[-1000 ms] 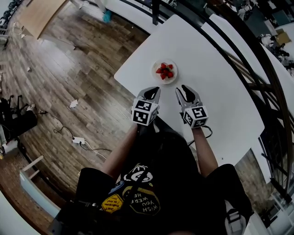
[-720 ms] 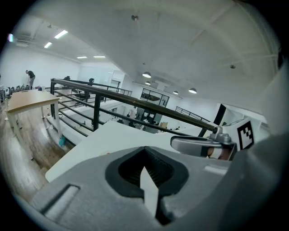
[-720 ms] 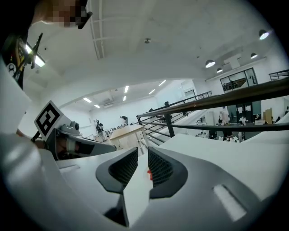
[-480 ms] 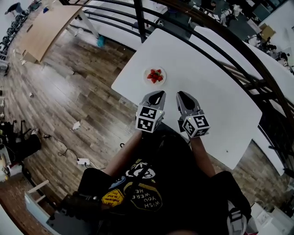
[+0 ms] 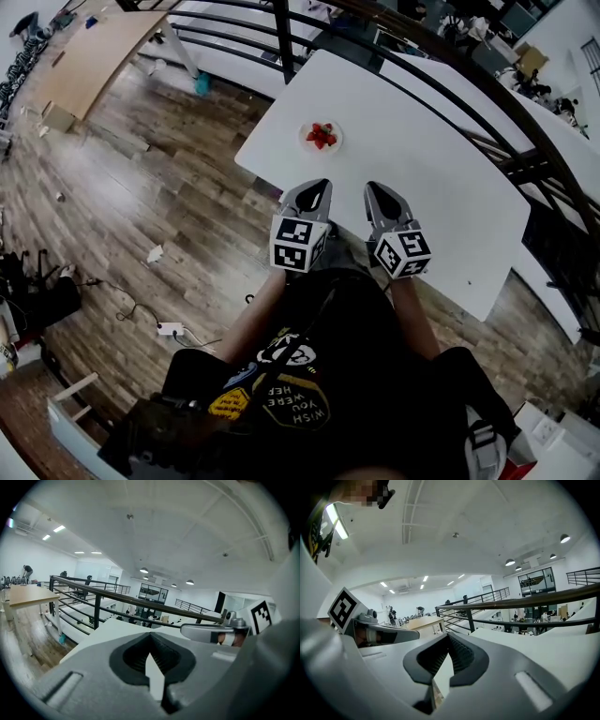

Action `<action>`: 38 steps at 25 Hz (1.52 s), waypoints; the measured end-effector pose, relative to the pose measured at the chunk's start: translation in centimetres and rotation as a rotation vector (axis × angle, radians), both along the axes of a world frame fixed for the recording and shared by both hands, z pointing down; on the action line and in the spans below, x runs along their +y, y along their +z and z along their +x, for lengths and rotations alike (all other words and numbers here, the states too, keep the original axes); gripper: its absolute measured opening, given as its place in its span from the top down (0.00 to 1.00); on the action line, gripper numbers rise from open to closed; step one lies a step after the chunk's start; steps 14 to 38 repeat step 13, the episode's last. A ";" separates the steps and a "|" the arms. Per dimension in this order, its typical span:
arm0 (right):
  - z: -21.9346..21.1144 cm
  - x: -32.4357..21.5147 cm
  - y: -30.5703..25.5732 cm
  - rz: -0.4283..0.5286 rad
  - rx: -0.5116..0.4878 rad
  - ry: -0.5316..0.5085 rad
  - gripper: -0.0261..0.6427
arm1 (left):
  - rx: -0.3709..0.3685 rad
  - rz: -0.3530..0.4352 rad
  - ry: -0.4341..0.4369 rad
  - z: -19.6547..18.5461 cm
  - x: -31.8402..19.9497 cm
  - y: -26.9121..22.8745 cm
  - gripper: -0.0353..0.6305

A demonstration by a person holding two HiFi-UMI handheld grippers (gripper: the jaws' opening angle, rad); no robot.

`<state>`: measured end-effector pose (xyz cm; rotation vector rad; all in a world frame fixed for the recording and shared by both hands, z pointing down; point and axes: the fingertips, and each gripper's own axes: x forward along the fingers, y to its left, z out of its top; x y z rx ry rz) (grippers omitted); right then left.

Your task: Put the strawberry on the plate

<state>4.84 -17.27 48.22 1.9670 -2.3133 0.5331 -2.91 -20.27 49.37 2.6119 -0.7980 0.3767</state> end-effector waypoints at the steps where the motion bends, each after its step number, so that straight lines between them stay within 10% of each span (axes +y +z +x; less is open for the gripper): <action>1: -0.4 0.5 0.1 -0.002 0.001 -0.001 0.95 | 0.011 -0.009 -0.004 -0.4 0.5 0.0 0.94; 38: -2.0 3.1 0.5 -0.029 -0.032 -0.089 0.95 | 0.105 -0.114 0.021 0.6 4.1 0.0 0.94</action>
